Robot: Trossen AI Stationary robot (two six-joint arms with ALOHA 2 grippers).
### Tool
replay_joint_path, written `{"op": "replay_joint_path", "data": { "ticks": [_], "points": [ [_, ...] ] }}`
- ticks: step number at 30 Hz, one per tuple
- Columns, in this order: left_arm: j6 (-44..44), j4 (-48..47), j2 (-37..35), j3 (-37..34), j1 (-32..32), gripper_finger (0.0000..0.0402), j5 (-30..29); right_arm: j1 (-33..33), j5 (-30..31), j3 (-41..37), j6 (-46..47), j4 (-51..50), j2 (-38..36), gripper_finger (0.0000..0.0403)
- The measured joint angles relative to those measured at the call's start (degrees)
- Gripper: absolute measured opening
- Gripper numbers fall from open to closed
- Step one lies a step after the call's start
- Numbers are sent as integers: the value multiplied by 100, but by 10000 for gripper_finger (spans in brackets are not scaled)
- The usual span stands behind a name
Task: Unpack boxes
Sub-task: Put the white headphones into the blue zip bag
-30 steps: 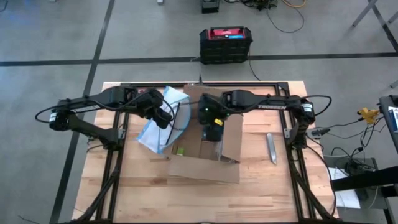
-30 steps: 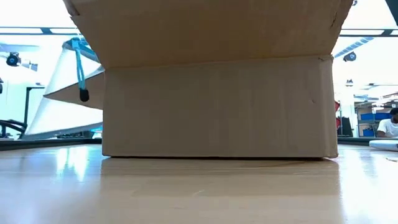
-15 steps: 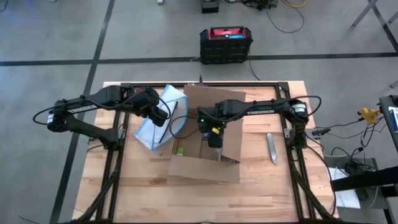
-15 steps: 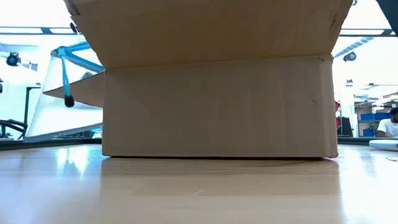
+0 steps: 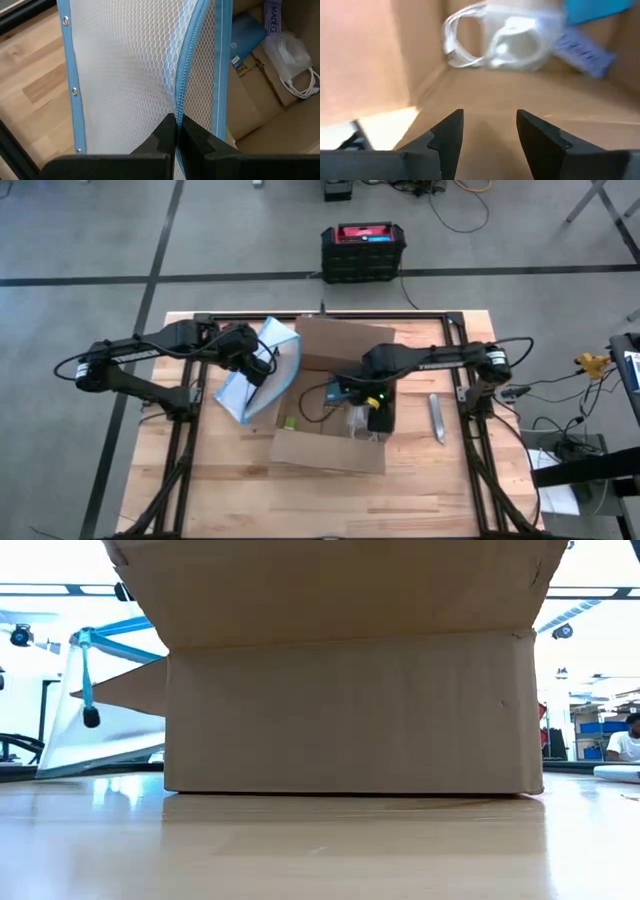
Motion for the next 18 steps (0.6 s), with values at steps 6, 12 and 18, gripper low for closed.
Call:
{"op": "replay_joint_path", "data": {
  "ticks": [6,12,18],
  "points": [
    [46,-25,-65,0,0,0,-26,98,899,-796,141,68,-918,148],
    [154,37,-64,2,15,0,-62,-41,947,-2338,682,1054,-2039,133],
    [152,51,-63,2,70,0,-67,-55,765,-3958,900,2954,-2370,119]
  ]
}}
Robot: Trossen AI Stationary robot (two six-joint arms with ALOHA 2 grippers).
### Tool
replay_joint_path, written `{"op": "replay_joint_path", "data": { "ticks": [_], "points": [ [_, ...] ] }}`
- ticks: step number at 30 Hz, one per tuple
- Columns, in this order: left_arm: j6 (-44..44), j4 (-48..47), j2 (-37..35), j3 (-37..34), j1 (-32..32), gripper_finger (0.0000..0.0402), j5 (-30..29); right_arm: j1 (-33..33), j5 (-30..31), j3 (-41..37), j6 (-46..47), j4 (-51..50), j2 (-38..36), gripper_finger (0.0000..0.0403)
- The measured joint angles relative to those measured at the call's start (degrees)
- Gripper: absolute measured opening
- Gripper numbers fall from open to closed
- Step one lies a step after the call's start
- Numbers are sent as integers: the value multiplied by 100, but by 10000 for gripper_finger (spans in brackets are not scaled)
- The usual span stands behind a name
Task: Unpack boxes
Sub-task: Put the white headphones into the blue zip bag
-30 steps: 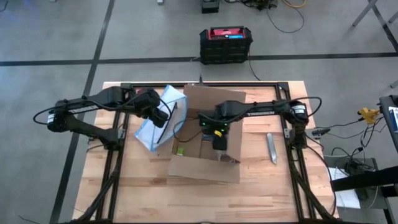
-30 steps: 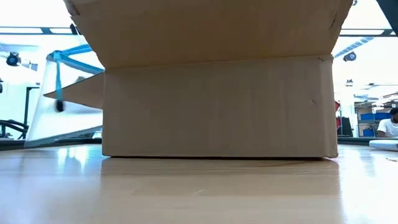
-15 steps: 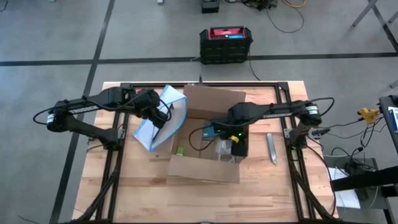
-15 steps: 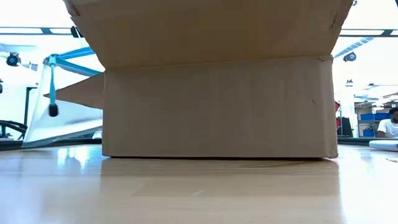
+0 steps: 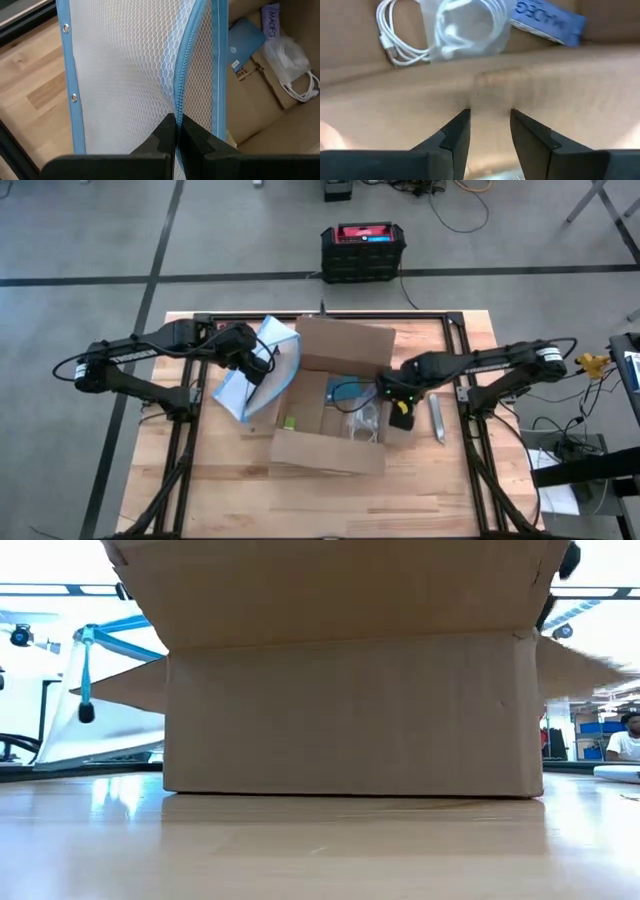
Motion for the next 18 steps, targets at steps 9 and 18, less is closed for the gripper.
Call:
{"op": "replay_joint_path", "data": {
  "ticks": [9,18],
  "points": [
    [-31,2,0,0,11,0,68,0,-151,-836,-25,1293,164,96],
    [-66,13,4,0,32,0,70,-9,-249,1241,-568,-754,9,76]
  ]
}}
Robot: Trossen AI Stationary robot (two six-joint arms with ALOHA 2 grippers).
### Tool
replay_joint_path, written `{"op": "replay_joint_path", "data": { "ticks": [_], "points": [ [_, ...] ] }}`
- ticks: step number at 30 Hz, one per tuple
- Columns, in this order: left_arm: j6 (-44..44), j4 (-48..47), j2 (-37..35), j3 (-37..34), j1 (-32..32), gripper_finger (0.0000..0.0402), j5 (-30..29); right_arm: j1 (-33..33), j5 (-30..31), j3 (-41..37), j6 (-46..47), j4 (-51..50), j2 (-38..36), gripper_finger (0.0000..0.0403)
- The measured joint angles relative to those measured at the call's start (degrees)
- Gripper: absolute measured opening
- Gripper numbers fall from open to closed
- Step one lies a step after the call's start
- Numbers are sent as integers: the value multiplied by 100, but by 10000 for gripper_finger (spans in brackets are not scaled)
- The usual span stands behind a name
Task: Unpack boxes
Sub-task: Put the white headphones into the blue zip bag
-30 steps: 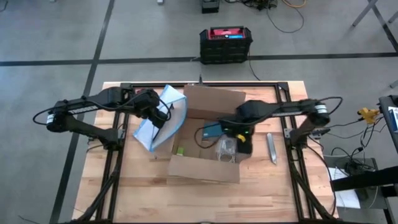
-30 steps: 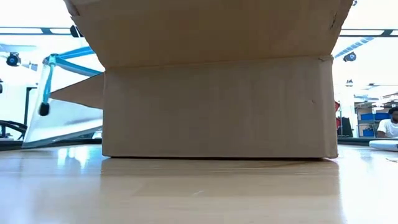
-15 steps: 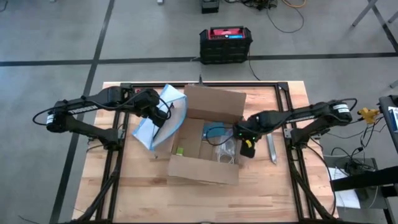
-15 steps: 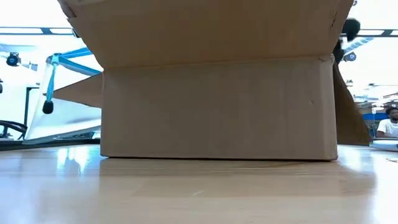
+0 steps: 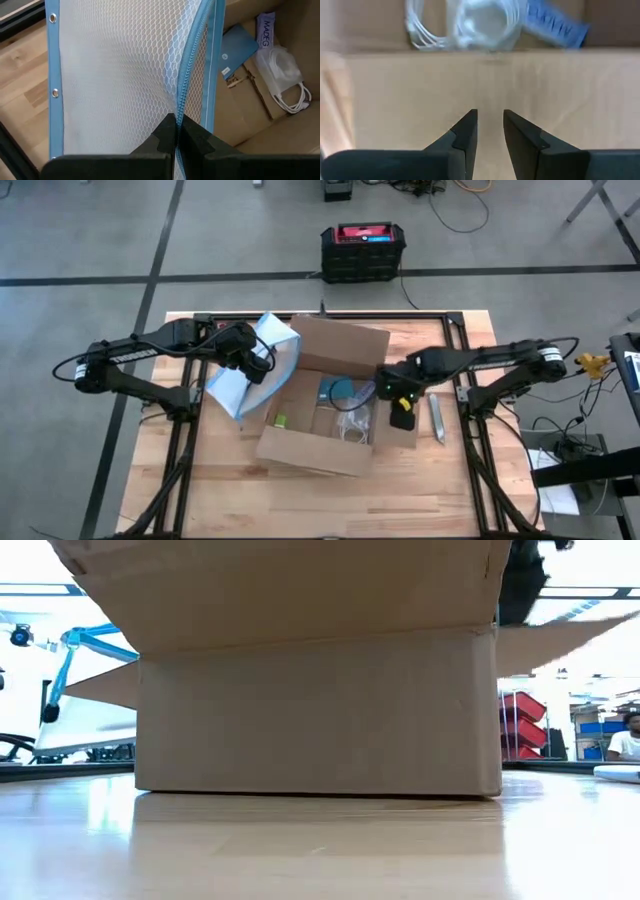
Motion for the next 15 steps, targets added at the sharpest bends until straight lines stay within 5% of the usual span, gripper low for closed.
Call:
{"op": "replay_joint_path", "data": {
  "ticks": [6,15],
  "points": [
    [26,73,2,2,37,0,0,-277,50,683,-609,572,314,90],
    [66,171,2,4,81,0,67,-455,-196,752,-2043,1343,1725,172]
  ]
}}
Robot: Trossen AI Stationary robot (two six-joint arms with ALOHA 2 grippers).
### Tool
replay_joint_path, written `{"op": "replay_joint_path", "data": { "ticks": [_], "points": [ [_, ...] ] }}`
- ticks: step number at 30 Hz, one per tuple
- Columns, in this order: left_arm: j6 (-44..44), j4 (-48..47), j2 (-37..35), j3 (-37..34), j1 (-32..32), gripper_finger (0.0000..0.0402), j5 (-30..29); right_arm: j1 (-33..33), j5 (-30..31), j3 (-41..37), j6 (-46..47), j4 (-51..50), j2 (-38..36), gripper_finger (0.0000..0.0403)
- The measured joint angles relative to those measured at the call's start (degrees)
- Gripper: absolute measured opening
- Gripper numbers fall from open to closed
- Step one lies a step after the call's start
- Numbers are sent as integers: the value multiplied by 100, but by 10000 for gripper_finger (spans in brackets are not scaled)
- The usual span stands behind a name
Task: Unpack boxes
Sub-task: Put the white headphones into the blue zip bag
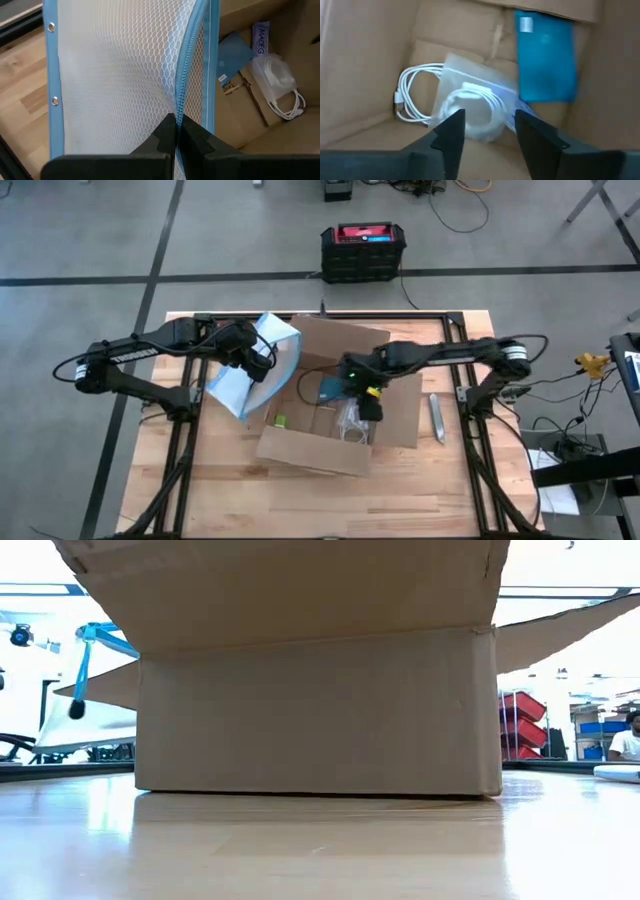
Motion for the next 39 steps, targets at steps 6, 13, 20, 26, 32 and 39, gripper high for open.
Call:
{"op": "replay_joint_path", "data": {
  "ticks": [6,13,20,26,32,39],
  "points": [
    [-17,63,74,0,0,0,133,41,-19,47,-1643,101,641,222],
    [0,65,239,0,0,0,408,-17,-394,28,-1987,198,1265,253],
    [2,66,247,0,0,0,493,40,-429,30,-2063,203,1660,265],
    [98,65,247,2,0,0,493,40,-295,292,-1683,-258,1883,252],
    [149,74,247,2,0,0,486,38,74,536,-879,-478,1898,232],
    [157,78,247,2,-2,0,483,39,259,535,628,-1054,1907,221]
  ]
}}
